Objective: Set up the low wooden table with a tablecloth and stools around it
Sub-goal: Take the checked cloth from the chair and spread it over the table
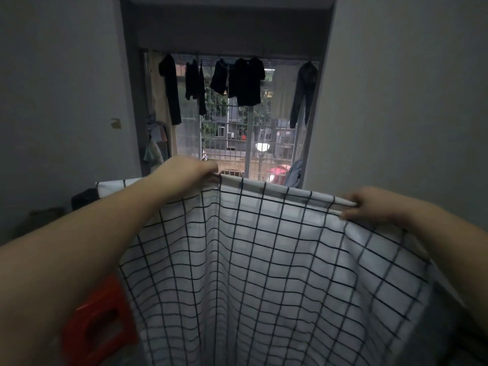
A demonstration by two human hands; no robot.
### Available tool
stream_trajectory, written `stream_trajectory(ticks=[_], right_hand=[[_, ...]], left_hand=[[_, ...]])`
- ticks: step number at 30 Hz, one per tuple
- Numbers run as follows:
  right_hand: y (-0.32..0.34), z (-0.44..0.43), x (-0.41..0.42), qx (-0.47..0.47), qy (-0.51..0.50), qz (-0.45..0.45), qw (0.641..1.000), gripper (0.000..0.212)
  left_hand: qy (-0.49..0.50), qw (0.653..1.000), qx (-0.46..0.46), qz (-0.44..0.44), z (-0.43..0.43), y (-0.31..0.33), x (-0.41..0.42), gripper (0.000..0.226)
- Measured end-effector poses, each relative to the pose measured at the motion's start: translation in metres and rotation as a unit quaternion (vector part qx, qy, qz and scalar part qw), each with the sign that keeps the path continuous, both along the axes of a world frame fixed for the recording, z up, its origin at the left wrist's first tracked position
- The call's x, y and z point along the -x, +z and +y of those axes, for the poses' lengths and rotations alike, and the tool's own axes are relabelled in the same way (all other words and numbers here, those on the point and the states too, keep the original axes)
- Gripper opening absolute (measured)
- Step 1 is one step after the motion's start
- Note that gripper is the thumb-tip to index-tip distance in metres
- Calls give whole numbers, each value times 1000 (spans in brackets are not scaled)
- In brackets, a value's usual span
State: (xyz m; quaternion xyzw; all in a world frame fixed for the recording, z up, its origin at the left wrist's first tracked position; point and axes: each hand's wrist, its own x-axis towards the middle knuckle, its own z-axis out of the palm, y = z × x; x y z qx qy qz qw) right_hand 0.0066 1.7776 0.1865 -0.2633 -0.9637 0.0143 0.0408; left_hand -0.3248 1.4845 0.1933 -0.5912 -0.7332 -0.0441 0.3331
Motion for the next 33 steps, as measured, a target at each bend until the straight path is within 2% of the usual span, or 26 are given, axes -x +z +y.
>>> stream_trajectory(ticks=[3, 8, 11, 14, 16, 22, 26, 29, 33], right_hand=[[-15, 26, -10, 15, -44, -37, 998, 13], [-23, 63, 1, -48, -76, -14, 996, 12], [-20, 84, 13, -57, -65, 12, 996, 9], [-22, 107, 25, -56, -67, 39, 995, 10], [-27, 124, 38, -56, -68, 45, 995, 10], [-50, 196, 86, -55, -67, -32, 996, 9], [-66, 245, 125, -33, -61, -6, 998, 15], [-77, 280, 153, -21, -62, 1, 998, 6], [-100, 324, 190, -21, -95, -19, 995, 3]], left_hand=[[-26, 999, 15, -24, 1, -4, 6, 30], [-77, 991, 103, -35, 19, -11, 11, 28], [-68, 983, 153, -82, 36, -16, 26, 25], [-38, 968, 190, -162, 60, -27, 51, 24], [-2, 959, 223, -173, 80, -43, 71, 27], [103, 919, 316, -211, 140, -86, 135, 11], [178, 917, 262, -242, 188, -114, 165, 7], [228, 918, 179, -272, 223, -131, 181, 20], [246, 922, 115, -277, 260, -135, 199, 27]])
